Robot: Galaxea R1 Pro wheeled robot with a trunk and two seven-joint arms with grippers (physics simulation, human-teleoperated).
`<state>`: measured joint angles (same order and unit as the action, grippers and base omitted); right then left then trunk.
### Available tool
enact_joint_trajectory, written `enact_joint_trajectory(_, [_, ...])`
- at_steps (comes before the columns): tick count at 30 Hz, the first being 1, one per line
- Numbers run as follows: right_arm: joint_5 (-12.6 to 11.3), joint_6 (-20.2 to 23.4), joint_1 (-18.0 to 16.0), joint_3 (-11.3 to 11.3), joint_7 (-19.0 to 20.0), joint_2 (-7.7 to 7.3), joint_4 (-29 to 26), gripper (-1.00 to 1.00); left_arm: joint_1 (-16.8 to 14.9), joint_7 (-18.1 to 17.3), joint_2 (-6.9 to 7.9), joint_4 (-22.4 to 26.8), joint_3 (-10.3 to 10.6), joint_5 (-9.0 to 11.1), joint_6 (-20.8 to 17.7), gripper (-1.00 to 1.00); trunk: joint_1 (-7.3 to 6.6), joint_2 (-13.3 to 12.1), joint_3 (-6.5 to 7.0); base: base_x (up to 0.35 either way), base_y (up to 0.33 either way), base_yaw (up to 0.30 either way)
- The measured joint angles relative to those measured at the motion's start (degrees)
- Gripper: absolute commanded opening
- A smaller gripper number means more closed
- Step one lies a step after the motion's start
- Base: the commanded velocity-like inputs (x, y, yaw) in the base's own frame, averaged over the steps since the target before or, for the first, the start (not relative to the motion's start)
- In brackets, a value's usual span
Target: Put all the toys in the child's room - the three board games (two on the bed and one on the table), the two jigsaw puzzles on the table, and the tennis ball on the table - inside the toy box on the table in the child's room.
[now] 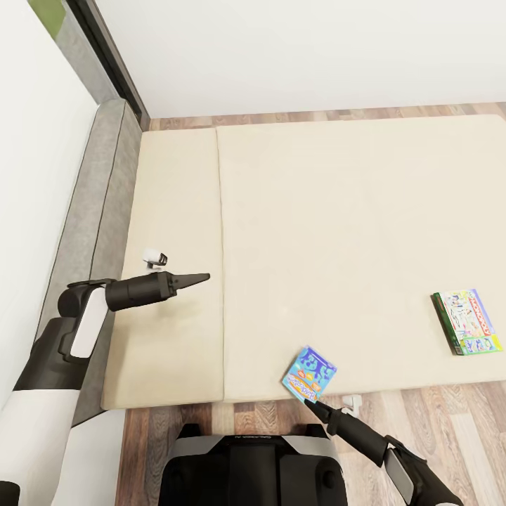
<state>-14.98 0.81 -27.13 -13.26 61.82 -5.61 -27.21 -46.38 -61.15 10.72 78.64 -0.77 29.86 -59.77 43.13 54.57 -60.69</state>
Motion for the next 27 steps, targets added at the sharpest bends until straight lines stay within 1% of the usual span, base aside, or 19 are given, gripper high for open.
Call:
enact_joint_trajectory(5, [0.0, 0.1, 0.0, 0.0, 0.0, 0.03, -0.1, -1.00, 0.0, 0.0, 0.00, 0.0, 0.0, 0.0, 0.0, 1.00, 0.00, 0.0, 0.00, 0.000, 0.000, 0.000])
enact_joint_trajectory(7, [0.0, 0.3, 0.0, 0.0, 0.6, 0.05, -0.1, -1.00, 0.0, 0.0, 0.00, 0.0, 0.0, 0.0, 0.0, 1.00, 0.00, 0.0, 0.00, 0.000, 0.000, 0.000])
enact_joint_trajectory(8, [-0.4, 1.6, -1.0, 0.0, 6.0, 0.10, -0.2, -1.00, 0.1, 0.0, -0.01, 0.0, 0.0, -0.1, 0.0, 1.00, 0.00, 0.0, 0.01, 0.000, 0.000, 0.000])
enact_joint_trajectory(10, [-0.2, 1.7, -1.1, -0.1, 6.9, 0.07, -0.2, -1.00, 0.1, 0.0, 0.00, 0.0, -0.1, -0.1, 0.0, 1.00, 0.00, 0.0, 0.00, 0.000, 0.000, 0.000])
enact_joint_trajectory(15, [-0.2, 2.1, -1.2, -0.1, 7.5, 0.07, -0.2, -1.00, 0.1, 0.0, 0.00, 0.0, -0.1, -0.2, 0.0, 1.00, 0.00, 0.0, 0.00, 0.000, 0.000, 0.000])
enact_joint_trajectory(21, [-0.4, 3.1, -1.2, -0.1, 7.7, 0.07, -2.0, -1.00, 0.1, 0.0, 0.00, 0.0, -0.1, -0.2, 0.0, 1.00, 0.00, 0.0, 0.00, 0.000, 0.000, 0.000])
enact_joint_trajectory(27, [-0.4, 4.0, -1.2, -0.1, 7.7, 0.14, -2.5, -1.00, 0.1, 0.0, 0.00, 0.0, -0.1, -0.2, 0.0, 1.00, -1.31, -2.4, 1.07, 0.000, 0.000, 0.000])
